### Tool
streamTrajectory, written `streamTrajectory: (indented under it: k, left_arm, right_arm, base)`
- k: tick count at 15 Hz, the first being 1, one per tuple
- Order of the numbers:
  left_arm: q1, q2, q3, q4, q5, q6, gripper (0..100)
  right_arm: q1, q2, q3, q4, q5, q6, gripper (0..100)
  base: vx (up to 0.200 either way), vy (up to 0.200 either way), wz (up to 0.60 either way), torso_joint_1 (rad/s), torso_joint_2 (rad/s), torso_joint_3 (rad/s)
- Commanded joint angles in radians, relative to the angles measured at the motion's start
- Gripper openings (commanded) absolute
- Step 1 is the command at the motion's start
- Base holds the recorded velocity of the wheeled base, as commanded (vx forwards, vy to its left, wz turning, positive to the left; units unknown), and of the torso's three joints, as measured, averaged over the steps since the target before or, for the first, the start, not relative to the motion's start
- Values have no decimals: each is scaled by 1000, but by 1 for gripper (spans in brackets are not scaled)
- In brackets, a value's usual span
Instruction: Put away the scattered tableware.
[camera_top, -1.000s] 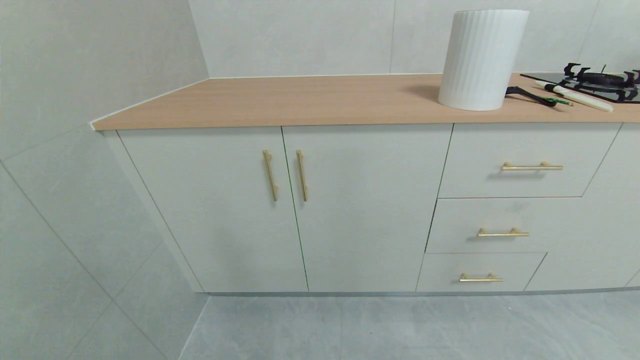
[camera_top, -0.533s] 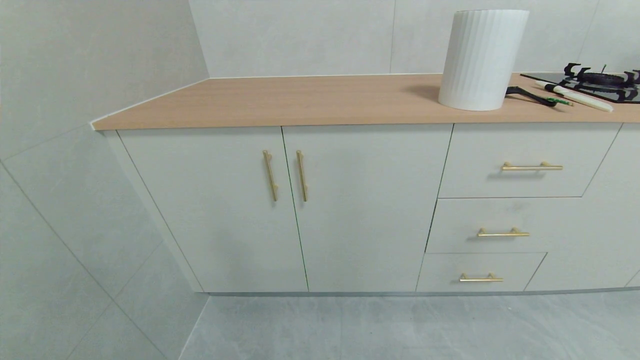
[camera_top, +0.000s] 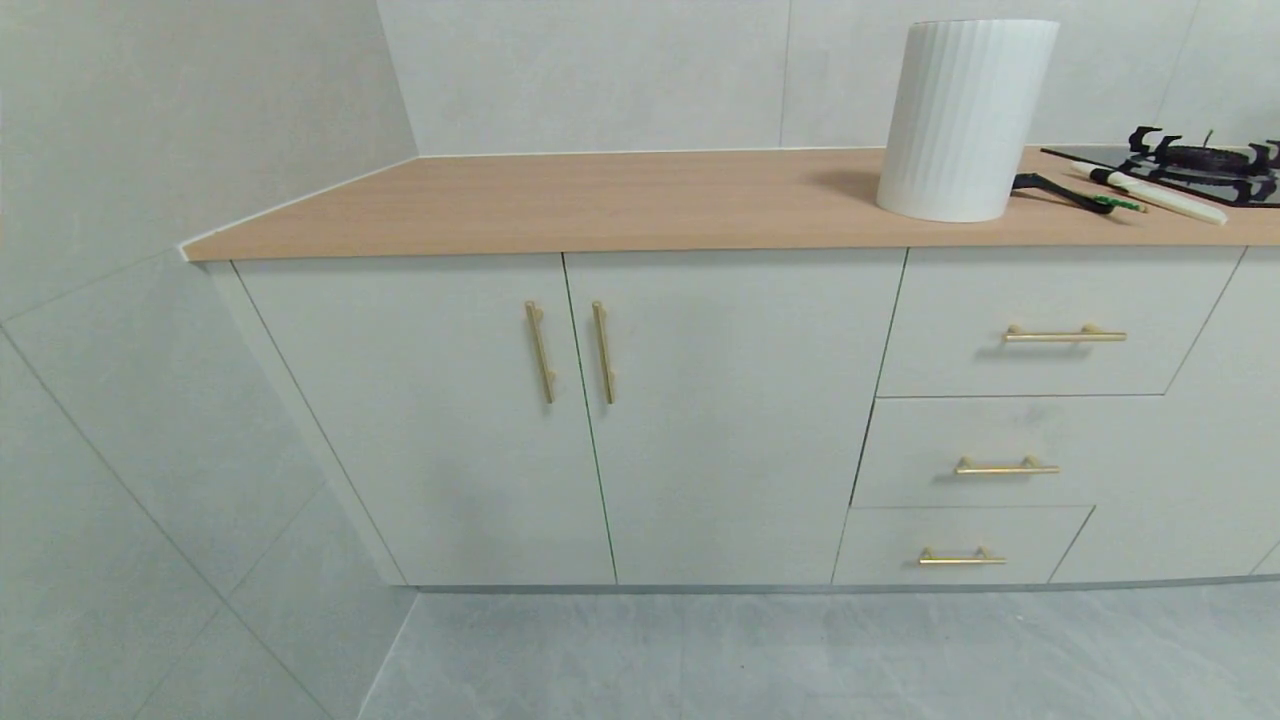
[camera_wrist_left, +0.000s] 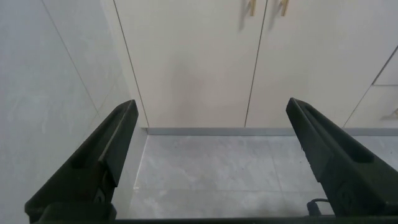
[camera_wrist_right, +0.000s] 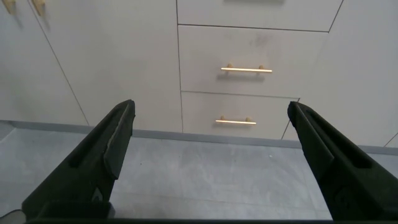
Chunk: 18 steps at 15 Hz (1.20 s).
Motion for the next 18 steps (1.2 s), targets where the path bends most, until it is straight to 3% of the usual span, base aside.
streamTrajectory:
  k: [1, 14, 18]
  left_arm:
    - [1, 0, 0, 1, 0, 0, 100]
    - [-1, 0, 0, 1, 0, 0, 100]
    - [-1, 0, 0, 1, 0, 2, 100]
  right_arm:
    - [0, 2, 0, 0, 0, 0, 100]
    - [0, 1, 0, 0, 0, 16, 100]
    - [0, 1, 0, 0, 0, 16, 100]
  base:
    - [0, -200, 0, 2, 2, 12]
    - [0, -200, 0, 3, 2, 6]
    - [0, 0, 0, 0, 0, 0]
